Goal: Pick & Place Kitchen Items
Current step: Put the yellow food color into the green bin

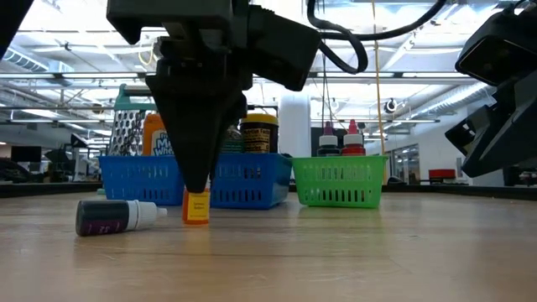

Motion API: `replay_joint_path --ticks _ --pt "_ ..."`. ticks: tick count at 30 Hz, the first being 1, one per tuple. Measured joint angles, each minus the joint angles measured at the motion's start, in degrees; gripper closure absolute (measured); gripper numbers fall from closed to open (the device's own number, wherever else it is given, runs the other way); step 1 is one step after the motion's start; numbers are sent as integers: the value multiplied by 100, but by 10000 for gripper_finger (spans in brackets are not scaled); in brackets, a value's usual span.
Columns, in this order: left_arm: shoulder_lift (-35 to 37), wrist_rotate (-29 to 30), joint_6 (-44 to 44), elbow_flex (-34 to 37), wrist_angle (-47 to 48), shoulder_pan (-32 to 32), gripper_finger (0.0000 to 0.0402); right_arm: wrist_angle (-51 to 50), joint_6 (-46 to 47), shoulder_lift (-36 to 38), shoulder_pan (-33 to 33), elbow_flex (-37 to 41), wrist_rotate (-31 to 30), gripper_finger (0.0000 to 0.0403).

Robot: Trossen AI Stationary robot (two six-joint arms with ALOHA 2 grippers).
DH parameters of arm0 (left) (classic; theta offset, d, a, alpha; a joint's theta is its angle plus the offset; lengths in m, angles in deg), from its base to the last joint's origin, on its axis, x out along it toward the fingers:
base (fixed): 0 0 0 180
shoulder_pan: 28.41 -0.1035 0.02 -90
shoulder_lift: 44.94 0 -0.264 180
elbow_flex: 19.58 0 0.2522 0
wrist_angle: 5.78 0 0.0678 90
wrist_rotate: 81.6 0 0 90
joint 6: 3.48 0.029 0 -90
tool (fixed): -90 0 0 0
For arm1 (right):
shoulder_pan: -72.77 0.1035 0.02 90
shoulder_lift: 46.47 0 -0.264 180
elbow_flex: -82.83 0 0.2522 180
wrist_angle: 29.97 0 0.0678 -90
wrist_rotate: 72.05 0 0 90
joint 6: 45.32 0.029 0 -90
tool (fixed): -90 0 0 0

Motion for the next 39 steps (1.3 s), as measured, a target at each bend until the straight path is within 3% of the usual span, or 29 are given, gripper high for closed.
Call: replay_joint_path --ticks 5,15,25,31,39 --pt "-2 -203 159 -128 9 -120 361 0 0 0 0 0 -2 328" --pt "-2 -449 826 -1026 101 -367 340 0 0 0 0 0 -4 328" --pt "-2 -446 1684 -1995 327 -860 360 0 -21 0 0 0 -3 328" --pt "-2 -434 1906 -2119 273 -1293 337 0 -22 0 0 0 -4 328" --pt "-4 -432 1967 -2119 -122 -1800 362 0 -42 0 0 0 -2 328"
